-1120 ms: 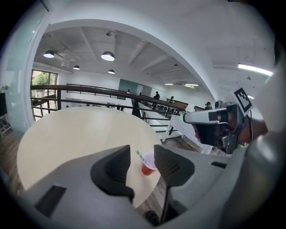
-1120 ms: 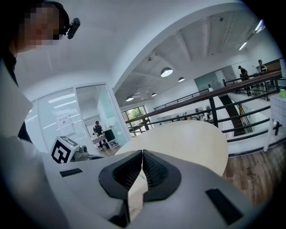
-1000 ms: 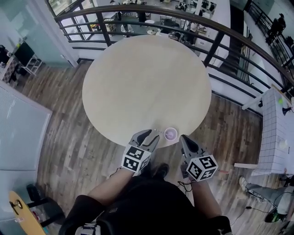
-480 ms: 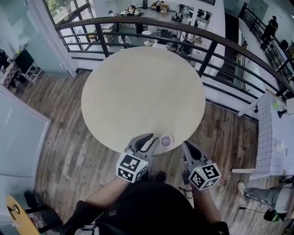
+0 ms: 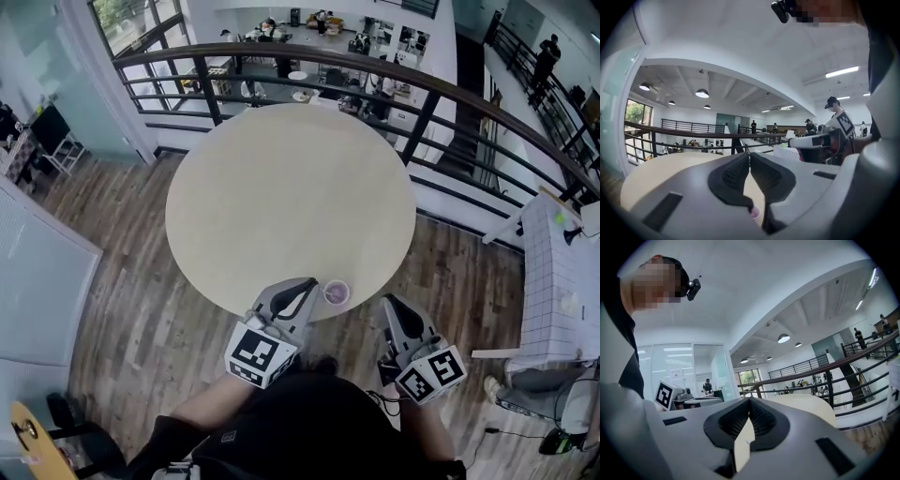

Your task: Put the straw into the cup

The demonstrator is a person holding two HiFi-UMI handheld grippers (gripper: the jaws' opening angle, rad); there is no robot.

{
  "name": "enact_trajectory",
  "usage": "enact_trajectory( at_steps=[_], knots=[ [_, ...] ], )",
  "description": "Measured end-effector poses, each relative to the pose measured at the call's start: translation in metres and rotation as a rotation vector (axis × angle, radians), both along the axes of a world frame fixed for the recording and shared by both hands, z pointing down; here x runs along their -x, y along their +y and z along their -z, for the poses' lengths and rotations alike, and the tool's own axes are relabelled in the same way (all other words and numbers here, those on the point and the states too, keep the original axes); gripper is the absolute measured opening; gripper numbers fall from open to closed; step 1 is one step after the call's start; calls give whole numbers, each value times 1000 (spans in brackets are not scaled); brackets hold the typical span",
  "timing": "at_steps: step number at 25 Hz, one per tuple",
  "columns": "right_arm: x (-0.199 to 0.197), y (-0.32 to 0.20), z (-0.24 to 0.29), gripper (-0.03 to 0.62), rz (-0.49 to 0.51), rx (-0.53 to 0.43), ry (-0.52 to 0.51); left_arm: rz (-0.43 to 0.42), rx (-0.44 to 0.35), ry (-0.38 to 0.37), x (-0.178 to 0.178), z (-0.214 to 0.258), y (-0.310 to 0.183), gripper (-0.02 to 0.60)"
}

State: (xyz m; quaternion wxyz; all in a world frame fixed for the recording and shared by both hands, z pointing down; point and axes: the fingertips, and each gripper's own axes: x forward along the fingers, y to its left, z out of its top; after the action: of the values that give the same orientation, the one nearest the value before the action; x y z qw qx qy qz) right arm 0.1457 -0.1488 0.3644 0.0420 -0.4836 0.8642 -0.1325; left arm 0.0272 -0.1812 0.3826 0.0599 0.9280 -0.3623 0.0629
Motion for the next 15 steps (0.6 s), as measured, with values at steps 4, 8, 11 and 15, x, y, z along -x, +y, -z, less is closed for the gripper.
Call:
enact_trajectory(
  at_steps=[4,8,11,15],
  knots=[
    [-2,1,-2,20,-6,-3,8,26,2,-3,3,-5,1,8],
    [4,-4,2,19,2,-19,20,28,7,0,4,-6,2,8],
    [7,-4,5,20,9,-28,24,23,11,1,2,-5,4,8],
    [7,-2,4,20,9,-26,29,28,12,1,2,-5,5,8]
  ],
)
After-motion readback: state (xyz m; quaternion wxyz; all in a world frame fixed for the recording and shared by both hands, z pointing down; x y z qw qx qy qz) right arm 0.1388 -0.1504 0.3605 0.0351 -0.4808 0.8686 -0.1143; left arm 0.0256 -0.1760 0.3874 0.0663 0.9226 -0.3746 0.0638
